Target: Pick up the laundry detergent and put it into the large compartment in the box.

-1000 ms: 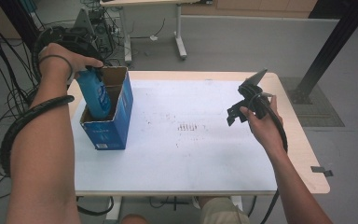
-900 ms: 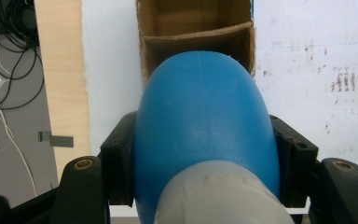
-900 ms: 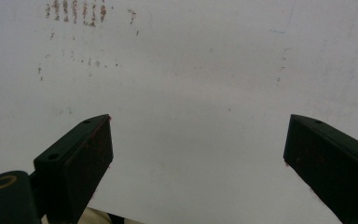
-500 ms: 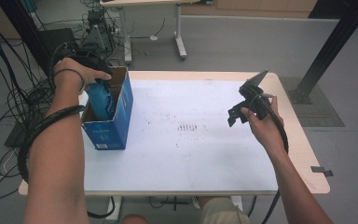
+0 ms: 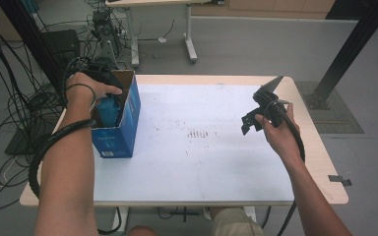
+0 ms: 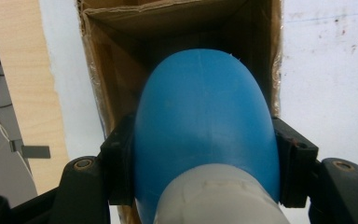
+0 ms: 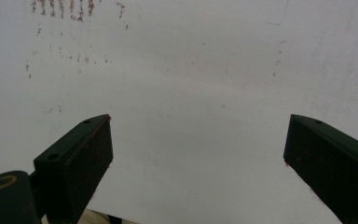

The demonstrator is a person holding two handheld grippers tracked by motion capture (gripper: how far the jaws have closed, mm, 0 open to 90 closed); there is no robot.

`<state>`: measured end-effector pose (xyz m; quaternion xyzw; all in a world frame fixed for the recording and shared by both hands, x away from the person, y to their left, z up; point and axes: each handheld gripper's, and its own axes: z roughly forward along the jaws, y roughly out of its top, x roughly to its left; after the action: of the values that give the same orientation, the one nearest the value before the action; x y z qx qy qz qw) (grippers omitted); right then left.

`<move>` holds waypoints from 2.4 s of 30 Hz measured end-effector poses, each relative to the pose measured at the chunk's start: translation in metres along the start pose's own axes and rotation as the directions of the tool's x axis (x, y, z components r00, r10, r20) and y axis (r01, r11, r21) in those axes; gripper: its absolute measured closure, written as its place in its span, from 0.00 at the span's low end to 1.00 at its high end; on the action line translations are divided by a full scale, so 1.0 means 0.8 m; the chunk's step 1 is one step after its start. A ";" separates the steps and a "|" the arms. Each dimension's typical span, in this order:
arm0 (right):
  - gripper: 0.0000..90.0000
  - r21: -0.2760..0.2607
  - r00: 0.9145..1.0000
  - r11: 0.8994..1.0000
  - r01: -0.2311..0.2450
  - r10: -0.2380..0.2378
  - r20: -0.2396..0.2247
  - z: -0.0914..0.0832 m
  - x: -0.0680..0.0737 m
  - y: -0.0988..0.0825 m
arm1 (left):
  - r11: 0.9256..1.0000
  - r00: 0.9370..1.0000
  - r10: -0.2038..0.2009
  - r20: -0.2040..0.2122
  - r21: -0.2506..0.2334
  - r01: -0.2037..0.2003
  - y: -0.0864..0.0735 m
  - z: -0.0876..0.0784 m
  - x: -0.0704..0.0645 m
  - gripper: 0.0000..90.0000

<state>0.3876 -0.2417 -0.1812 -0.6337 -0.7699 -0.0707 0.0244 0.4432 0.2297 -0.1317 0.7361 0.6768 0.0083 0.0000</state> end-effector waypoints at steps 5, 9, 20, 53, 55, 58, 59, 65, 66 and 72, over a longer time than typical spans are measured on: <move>0.09 -0.001 1.000 1.000 -0.005 0.005 0.000 0.000 -0.002 -0.001 | 1.000 1.000 0.001 0.003 0.007 -0.001 0.001 0.012 0.001 0.42; 0.09 0.002 1.000 1.000 -0.006 0.006 0.001 0.001 -0.002 0.000 | 1.000 1.000 0.007 0.006 0.017 -0.007 0.003 0.020 0.001 0.42; 0.09 0.004 1.000 1.000 -0.009 0.009 -0.002 0.004 -0.004 0.001 | 0.998 1.000 0.022 -0.001 0.051 -0.021 0.007 0.043 0.002 0.42; 0.09 0.006 1.000 1.000 0.000 0.000 -0.008 0.005 0.000 0.001 | 0.999 1.000 0.007 0.005 0.041 -0.007 0.001 0.047 0.006 0.42; 0.09 0.006 1.000 1.000 0.000 0.000 -0.007 0.005 0.000 0.001 | 0.999 1.000 0.007 0.005 0.040 -0.007 0.001 0.047 0.006 0.42; 0.09 0.006 1.000 1.000 -0.003 0.003 -0.007 0.005 0.000 0.001 | 0.999 1.000 0.007 0.005 0.040 -0.007 0.002 0.047 0.006 0.42; 0.09 0.006 1.000 1.000 -0.004 0.004 -0.008 0.005 0.000 0.000 | 0.999 1.000 0.007 0.005 0.041 -0.007 0.002 0.047 0.006 0.42; 0.09 0.007 1.000 1.000 -0.002 0.002 -0.008 0.005 0.001 0.001 | 0.999 1.000 0.006 0.005 0.040 -0.007 0.001 0.047 0.006 0.42; 0.09 0.006 1.000 1.000 0.000 0.000 -0.008 0.005 0.001 0.001 | 0.999 1.000 0.007 0.005 0.040 -0.007 0.001 0.047 0.006 0.42; 0.09 0.005 1.000 1.000 0.000 0.000 -0.008 0.004 0.002 0.001 | 0.999 1.000 0.007 0.004 0.039 -0.007 0.001 0.047 0.005 0.42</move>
<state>0.3881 -0.2398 -0.1842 -0.6334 -0.7700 -0.0712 0.0292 0.4451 0.2344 -0.1691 0.7383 0.6743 -0.0062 -0.0129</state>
